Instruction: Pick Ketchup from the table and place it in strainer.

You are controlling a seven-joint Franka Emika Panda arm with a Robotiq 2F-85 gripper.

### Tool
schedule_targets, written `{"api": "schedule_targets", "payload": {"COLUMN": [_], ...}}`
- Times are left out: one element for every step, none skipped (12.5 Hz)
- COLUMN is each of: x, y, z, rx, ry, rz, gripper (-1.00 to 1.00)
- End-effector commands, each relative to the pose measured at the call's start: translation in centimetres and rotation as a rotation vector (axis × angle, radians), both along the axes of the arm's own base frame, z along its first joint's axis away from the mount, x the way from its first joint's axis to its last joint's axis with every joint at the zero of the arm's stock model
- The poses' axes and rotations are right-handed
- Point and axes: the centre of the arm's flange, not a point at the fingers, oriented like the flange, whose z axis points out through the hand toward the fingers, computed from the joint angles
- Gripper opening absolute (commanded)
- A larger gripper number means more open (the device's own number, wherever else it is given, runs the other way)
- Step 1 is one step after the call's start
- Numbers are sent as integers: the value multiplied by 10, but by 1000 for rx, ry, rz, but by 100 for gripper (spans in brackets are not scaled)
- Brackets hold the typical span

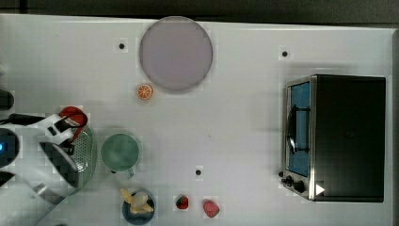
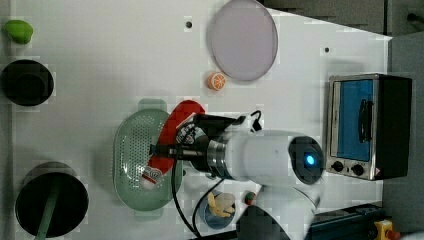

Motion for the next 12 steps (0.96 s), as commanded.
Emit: {"api": "schedule_targets", "payload": {"x": [-5,-5,-5,-2,3,10,17,24,32,40,48,56], "y": [12,12,11,8,1,-11,-25,-41,-60,-81,-106,-134], "z": [1,3,8,15,25,37,51,66,83,100,118,138], "rx": [7,4,-3,-6,-18,-36,-67,-98,-131,-165,-201,-236], "ry": [-12,-22,-27,-42,-54,-67,-78,-91,-107,-124,-140,-155], "rz": [-39,-35,-34,-40,-58,-80,-100,-127,-159,-199,-247,-303], "gripper": [90,100,100,100,100,100,100,100,100,100,100,100]}}
